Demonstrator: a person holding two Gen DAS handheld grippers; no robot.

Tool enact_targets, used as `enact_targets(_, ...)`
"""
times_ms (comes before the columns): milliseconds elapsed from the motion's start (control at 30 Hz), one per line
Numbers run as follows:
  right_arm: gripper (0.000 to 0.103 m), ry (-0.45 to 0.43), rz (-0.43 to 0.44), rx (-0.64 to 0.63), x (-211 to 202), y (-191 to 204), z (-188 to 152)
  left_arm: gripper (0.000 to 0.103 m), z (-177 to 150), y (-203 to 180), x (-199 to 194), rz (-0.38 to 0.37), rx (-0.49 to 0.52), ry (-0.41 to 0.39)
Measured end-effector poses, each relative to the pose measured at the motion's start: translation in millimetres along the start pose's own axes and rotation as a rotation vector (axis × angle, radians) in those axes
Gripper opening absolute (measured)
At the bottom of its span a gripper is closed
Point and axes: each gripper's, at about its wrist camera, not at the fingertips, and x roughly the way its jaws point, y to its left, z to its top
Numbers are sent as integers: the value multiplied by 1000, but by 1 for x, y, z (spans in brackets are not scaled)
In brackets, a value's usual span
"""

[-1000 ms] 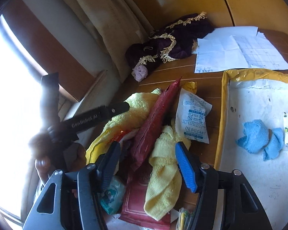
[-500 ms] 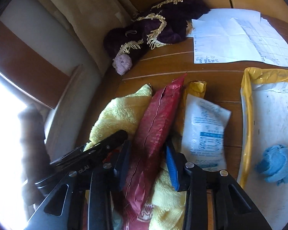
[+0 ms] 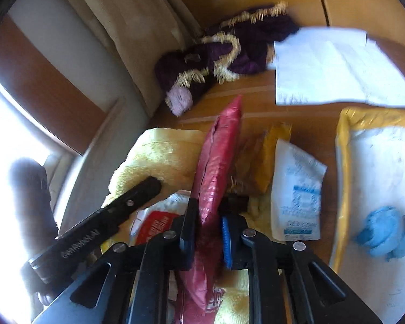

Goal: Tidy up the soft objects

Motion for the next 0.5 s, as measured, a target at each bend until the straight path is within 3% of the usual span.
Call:
enact_targets(233,16,-92,69,-27,-37,5,-10,37,2,-12,-39,-57,-47,-89)
enact_targets(500,16,-171,128,-17,-85,-10,-30,37,-12,-40,-62,-75,-42,-120)
